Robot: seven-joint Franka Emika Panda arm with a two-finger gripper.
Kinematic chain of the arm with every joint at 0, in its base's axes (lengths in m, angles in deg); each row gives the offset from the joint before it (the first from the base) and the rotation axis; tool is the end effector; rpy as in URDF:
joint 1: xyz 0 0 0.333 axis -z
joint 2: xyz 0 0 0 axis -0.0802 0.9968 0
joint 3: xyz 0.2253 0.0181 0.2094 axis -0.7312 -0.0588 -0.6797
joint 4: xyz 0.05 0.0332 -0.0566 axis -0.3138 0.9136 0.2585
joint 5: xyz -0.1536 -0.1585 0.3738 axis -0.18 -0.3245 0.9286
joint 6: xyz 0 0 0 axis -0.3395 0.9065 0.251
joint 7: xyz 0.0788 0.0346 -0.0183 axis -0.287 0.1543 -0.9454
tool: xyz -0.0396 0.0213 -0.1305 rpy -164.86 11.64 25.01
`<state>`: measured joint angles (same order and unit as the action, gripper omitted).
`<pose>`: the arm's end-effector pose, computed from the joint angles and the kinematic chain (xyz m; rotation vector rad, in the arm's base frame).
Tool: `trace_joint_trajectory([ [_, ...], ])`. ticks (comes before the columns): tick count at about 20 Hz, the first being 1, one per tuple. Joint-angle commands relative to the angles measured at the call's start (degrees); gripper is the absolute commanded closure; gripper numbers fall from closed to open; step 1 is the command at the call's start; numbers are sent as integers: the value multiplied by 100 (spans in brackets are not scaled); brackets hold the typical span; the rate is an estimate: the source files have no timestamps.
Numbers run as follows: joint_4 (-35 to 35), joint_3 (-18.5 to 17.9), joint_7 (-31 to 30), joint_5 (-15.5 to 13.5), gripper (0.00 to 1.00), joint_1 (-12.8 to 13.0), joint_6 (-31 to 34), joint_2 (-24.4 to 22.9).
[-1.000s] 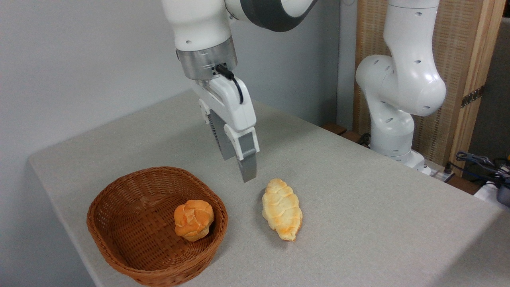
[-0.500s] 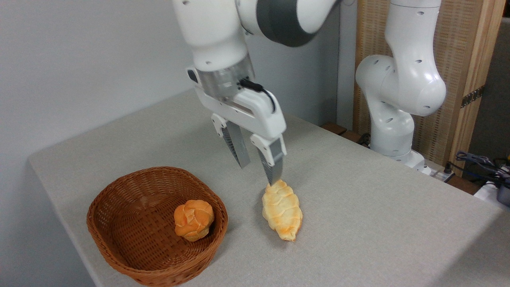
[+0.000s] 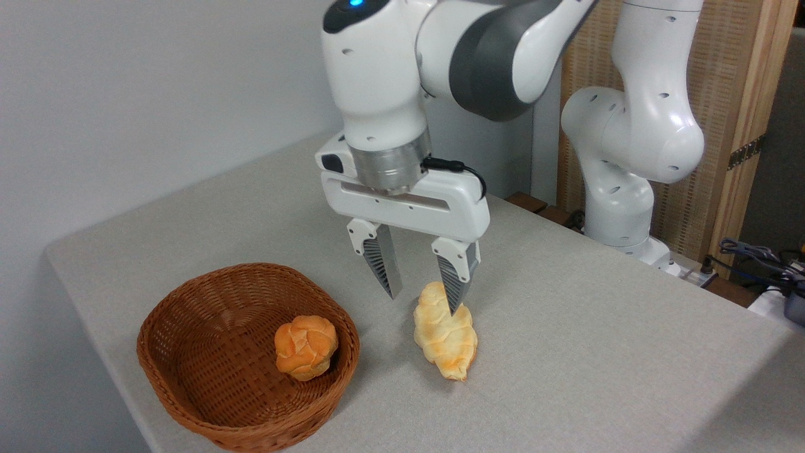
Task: Put bread into the basket
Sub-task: 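Move the open gripper over the golden croissant roll and lower it, then close the gripper on the middle of the croissant roll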
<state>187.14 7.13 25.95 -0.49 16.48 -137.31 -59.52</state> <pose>0.5143 0.0177 0.4089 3.0205 -0.6369 -0.1286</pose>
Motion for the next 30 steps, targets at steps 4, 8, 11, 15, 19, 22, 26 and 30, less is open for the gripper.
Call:
trace_joint_trajectory([
  [4, 800, -56, -308, 101, 0, 42, -627, -401],
  [8, 958, -56, -308, 346, 0, 33, -794, -383],
  [11, 1107, -65, -308, 399, 0, 33, -934, -375],
  [15, 1125, -65, -299, 584, 0, 42, -943, -348],
  [19, 1125, -65, -290, 733, 28, 42, -934, -348],
  [22, 1125, -65, -290, 769, 66, 51, -934, -340],
  [26, 1125, -56, -290, 760, 71, 77, -952, -305],
  [30, 1125, -56, -281, 760, 71, 95, -943, -296],
])
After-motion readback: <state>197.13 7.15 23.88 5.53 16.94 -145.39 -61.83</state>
